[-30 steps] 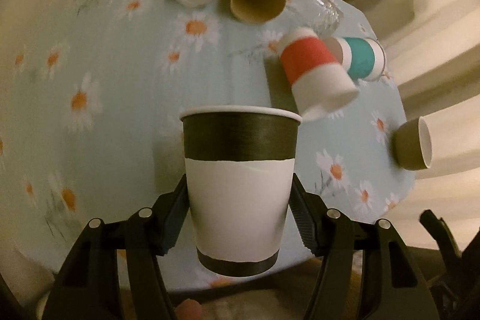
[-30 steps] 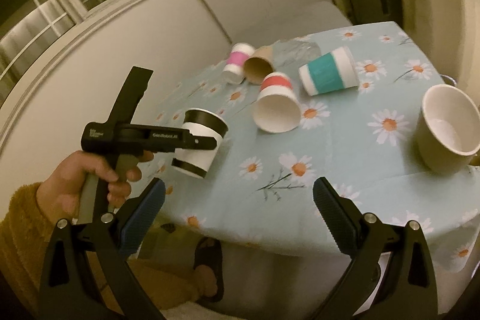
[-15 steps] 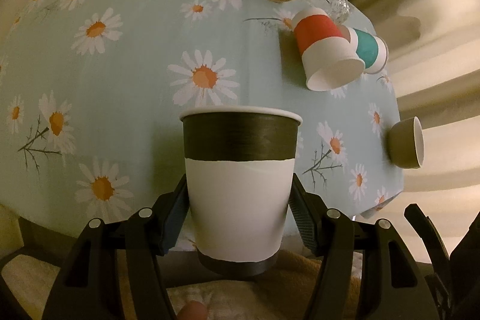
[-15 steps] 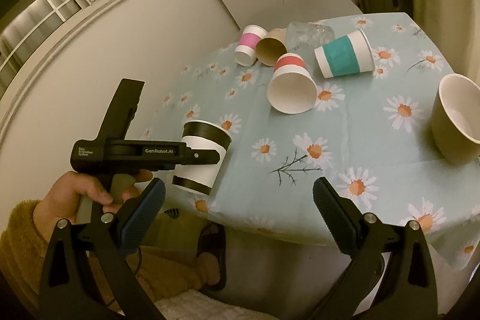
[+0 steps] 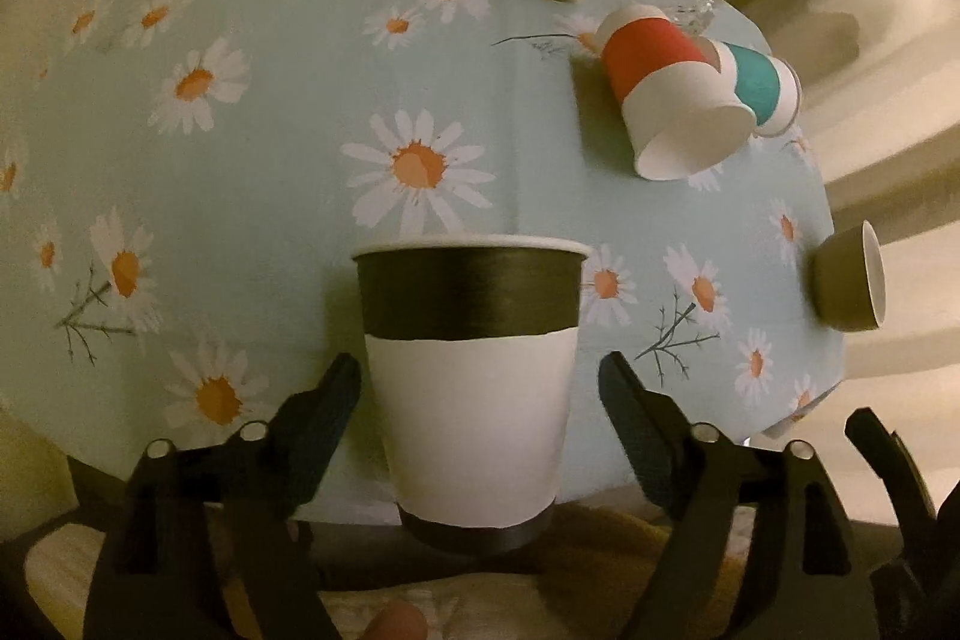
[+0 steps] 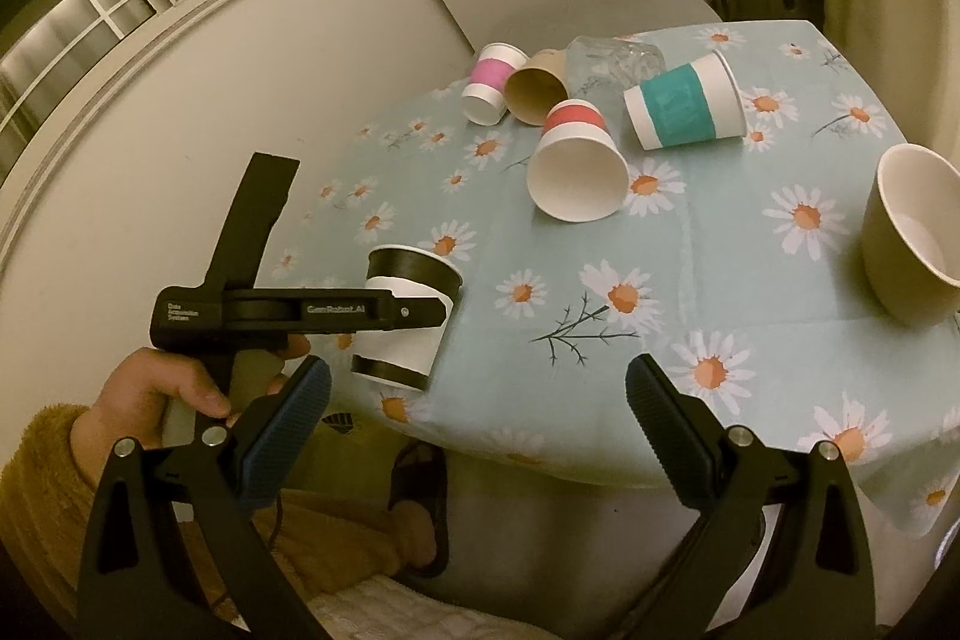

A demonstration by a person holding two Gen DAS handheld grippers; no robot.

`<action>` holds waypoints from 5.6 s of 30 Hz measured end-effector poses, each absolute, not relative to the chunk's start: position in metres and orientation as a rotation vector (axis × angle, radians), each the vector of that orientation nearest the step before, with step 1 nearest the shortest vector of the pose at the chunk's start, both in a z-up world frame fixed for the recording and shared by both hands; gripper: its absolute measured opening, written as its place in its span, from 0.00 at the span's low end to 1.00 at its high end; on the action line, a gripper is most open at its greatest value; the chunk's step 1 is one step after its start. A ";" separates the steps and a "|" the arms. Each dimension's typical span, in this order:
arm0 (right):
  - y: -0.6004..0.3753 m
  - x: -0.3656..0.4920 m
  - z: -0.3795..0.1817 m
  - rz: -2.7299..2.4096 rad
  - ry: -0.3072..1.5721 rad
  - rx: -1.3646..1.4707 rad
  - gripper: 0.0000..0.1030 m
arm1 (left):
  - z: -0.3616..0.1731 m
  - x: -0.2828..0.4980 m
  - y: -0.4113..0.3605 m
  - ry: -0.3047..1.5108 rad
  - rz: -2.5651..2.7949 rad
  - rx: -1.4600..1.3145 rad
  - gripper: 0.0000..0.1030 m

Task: Flip cup upright
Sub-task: 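Lift the black-and-white cup with the left gripper toward the right tool, then grasp the cup with the right gripper while the left gripper releases it, then rotate the right gripper to turn the cup opening up, lower it, then set the cup upright on the tablecloth and open the right gripper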

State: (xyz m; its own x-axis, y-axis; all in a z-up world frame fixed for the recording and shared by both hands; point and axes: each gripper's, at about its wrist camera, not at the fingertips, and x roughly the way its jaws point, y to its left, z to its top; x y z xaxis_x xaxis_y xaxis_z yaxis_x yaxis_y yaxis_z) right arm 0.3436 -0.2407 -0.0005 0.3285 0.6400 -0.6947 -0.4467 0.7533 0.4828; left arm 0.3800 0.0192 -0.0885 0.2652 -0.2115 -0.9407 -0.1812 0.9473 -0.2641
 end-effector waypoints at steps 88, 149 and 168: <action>-0.084 0.389 -0.005 0.634 1.221 -0.054 0.65 | -0.082 0.259 0.150 1.003 -0.165 -0.813 0.78; -0.095 0.293 -0.076 0.365 0.394 -0.148 0.81 | -0.090 0.268 0.147 1.001 0.000 -0.719 0.78; -0.137 0.239 -0.023 0.407 0.366 -0.137 0.91 | -0.083 0.246 0.151 0.953 0.052 -0.658 0.78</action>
State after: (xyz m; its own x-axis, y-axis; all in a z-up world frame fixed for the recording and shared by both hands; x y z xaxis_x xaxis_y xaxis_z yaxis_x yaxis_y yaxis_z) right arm 0.2386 -0.1374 -0.0232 0.8542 0.3615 -0.3736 -0.4102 0.9102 -0.0570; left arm 0.2460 0.1512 -0.0830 0.5935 -0.2389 -0.7686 -0.3212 0.8053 -0.4983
